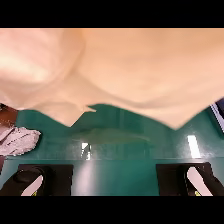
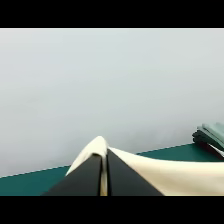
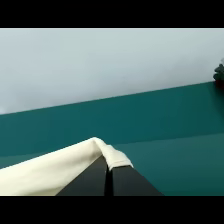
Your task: Fold the shirts.
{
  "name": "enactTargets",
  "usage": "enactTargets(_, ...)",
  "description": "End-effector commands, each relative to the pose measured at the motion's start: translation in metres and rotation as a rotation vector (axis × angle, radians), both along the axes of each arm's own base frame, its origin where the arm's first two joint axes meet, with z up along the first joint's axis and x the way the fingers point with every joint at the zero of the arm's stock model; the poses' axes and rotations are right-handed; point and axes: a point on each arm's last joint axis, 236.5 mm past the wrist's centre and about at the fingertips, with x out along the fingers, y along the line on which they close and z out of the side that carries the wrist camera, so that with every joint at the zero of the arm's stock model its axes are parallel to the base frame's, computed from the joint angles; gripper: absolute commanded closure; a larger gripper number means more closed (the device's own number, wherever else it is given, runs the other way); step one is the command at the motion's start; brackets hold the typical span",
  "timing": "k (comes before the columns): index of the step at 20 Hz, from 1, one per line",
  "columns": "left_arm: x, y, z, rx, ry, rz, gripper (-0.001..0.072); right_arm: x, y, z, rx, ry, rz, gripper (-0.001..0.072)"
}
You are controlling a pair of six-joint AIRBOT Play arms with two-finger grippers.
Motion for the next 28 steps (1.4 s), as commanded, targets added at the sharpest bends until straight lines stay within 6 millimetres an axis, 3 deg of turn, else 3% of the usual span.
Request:
enactTargets(1, 0.017, -0.003, -0.021, 0.040, 0.074, 0.002, 0.0683, 0.013, -0.025, -0.040, 0.049, 0.208, -0.037, 0.0701)
enactTargets(2, 0.041, -0.005, -0.040, 0.054, 0.138, 0.008, 0.0683, 0.025, -0.030, -0.063, 0.090, 0.280, -0.018, 0.0701)
enactTargets(4, 0.099, -0.013, -0.100, 0.090, 0.328, 0.007, 0.0683, 0.051, -0.031, -0.119, 0.168, 0.445, 0.034, 0.0701)
enactTargets(6, 0.154, -0.022, -0.182, 0.123, 0.567, -0.002, 0.0684, 0.073, -0.026, -0.178, 0.175, 0.619, 0.070, 0.0701)
enactTargets(8, 0.198, -0.034, -0.269, 0.132, 0.784, -0.025, 0.0683, 0.097, -0.025, -0.234, 0.088, 0.767, 0.054, 0.0701)
enactTargets(11, 0.248, -0.045, -0.374, 0.119, 0.976, -0.032, 0.0683, 0.148, -0.012, -0.297, -0.075, 0.835, 0.054, 0.0700)
enactTargets(14, 0.276, -0.049, -0.448, 0.130, 1.107, -0.026, 0.0683, 0.204, 0.015, -0.348, -0.117, 0.808, 0.093, 0.0699)
enactTargets(16, 0.284, -0.048, -0.475, 0.141, 1.150, -0.016, 0.0682, 0.230, 0.023, -0.372, -0.119, 0.789, 0.101, 0.0699)
enactTargets(17, 0.287, -0.045, -0.480, 0.155, 1.153, -0.005, 0.0631, 0.238, 0.023, -0.381, -0.117, 0.788, 0.099, 0.0699)
enactTargets(18, 0.288, -0.039, -0.481, 0.177, 1.146, 0.014, 0.0299, 0.242, 0.022, -0.388, -0.115, 0.793, 0.095, 0.0680)
enactTargets(19, 0.289, -0.032, -0.479, 0.208, 1.142, 0.036, 0.0155, 0.242, 0.018, -0.392, -0.109, 0.805, 0.090, 0.0467)
enactTargets(20, 0.286, -0.020, -0.478, 0.246, 1.155, 0.066, 0.0171, 0.240, 0.013, -0.395, -0.099, 0.820, 0.082, 0.0265)
enactTargets(23, 0.262, 0.011, -0.483, 0.199, 1.296, 0.087, 0.0171, 0.220, -0.002, -0.384, -0.094, 0.862, 0.068, 0.0258)
enactTargets(28, 0.202, 0.030, -0.522, -0.065, 1.500, -0.042, 0.0171, 0.179, 0.026, -0.344, -0.089, 0.833, 0.240, 0.0259)
